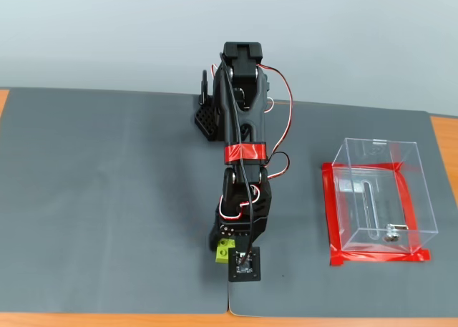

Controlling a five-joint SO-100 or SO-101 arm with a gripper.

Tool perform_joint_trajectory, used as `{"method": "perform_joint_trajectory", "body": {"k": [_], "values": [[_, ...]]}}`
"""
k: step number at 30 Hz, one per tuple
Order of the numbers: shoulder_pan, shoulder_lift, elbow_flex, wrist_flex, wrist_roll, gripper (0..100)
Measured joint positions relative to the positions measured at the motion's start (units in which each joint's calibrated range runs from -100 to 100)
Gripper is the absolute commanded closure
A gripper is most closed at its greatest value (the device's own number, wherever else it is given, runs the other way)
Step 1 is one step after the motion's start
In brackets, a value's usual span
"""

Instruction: Pick the green lego block and place it into the transparent box

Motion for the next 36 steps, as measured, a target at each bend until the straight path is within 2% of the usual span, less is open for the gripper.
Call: {"method": "perform_joint_trajectory", "body": {"k": [4, 14, 36], "values": [[0.4, 0.0, 0.0, -0.1, 0.0, 91], [0.4, -1.0, -0.1, 0.0, 0.0, 91], [-1.5, -36.4, -0.1, 0.1, -0.4, 91]]}}
